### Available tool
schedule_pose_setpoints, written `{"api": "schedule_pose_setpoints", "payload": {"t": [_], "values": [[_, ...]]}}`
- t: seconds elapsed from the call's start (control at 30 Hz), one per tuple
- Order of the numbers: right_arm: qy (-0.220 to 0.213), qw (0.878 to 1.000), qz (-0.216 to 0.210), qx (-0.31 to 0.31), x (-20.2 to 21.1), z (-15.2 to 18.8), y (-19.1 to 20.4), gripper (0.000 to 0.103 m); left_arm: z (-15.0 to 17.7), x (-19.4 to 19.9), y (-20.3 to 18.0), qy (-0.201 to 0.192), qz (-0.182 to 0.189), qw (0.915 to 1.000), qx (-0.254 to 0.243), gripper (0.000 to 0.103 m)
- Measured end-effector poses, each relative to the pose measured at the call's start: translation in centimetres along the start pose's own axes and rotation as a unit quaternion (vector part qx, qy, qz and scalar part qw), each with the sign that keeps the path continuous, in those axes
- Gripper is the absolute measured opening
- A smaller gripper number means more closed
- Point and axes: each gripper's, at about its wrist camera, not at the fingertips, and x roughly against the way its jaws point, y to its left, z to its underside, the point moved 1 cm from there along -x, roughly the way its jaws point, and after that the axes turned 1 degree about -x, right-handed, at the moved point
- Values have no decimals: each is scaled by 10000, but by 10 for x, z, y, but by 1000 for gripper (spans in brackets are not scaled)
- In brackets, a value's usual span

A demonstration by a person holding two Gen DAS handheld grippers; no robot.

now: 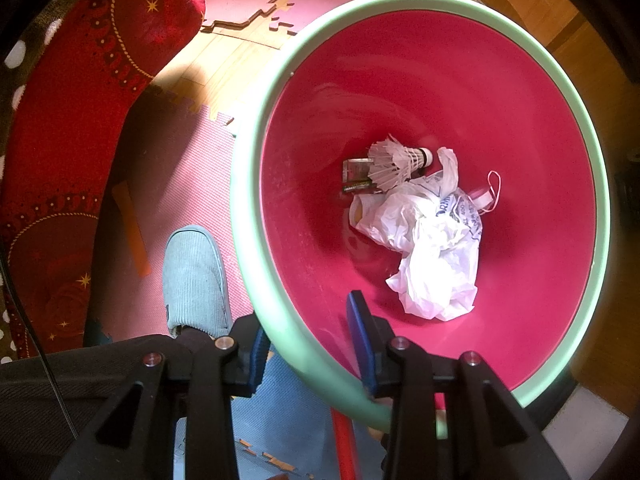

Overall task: Collect trash
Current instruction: 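Close the right tool on the clear plastic bag and lift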

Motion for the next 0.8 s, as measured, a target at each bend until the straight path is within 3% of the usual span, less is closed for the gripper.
{"api": "schedule_pose_setpoints", "payload": {"t": [0.03,0.1,0.2,0.4,0.8], "values": [[26,10000,3,-9,-2,1,0,52,0,0,0,2,-1,10000,-1,38],[58,10000,-26,-47,-6,3,-1,38,0,0,0,2,-1,10000,-2,38],[62,9999,-106,-121,-7,5,-2,30,0,0,0,3,3,10000,-2,38],[-39,9998,-145,-162,2,6,-2,26,0,0,0,5,5,10000,2,38],[-713,9974,-38,-43,63,8,12,25,0,0,1,3,-1,10000,1,38]]}}
